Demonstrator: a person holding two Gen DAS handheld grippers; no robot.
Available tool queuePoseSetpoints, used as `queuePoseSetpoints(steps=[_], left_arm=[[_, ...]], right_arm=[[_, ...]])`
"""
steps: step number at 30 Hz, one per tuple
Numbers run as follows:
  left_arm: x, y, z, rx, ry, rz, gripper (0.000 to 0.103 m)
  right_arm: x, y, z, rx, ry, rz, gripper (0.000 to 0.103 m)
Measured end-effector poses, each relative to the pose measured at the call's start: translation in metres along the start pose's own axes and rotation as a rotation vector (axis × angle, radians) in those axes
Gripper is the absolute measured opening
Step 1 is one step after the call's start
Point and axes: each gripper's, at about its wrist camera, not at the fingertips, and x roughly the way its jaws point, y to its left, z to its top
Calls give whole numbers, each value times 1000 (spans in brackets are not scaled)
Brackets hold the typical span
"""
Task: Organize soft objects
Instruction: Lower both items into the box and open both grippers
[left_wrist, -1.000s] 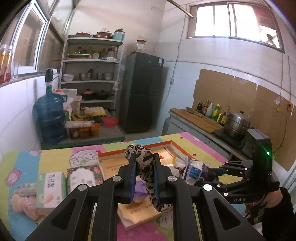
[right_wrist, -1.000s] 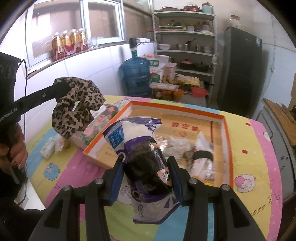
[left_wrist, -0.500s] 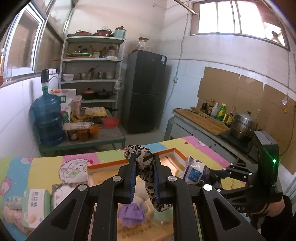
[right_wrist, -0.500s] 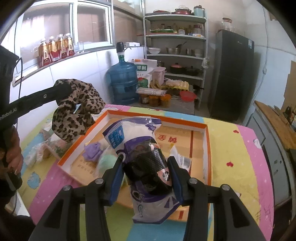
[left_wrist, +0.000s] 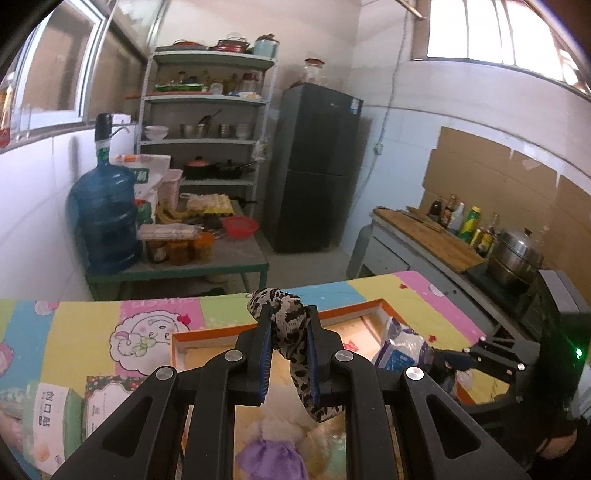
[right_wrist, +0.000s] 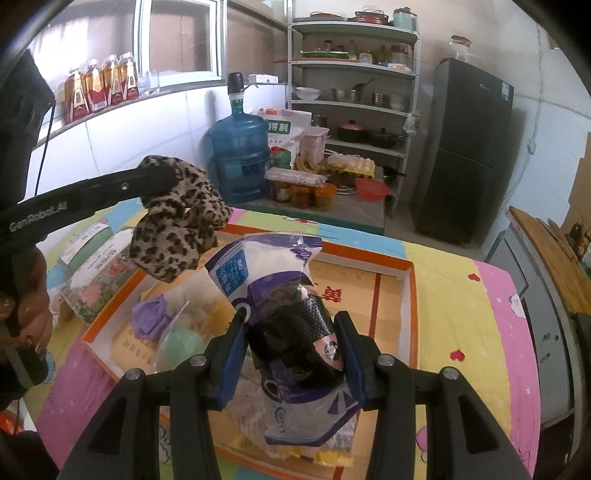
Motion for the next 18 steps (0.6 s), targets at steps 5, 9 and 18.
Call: queuePoseSetpoints(steps=[5, 9, 18], left_arm=[[16, 14, -2, -46, 25, 39, 16], [29, 21, -5, -66, 49, 67, 16], [57, 31, -14, -77, 123, 117, 16]], right_arm=[[12, 7, 3, -10, 9, 8, 47], [23, 13, 5, -28, 26, 3, 47], [45, 19, 4, -47, 61, -13, 47]])
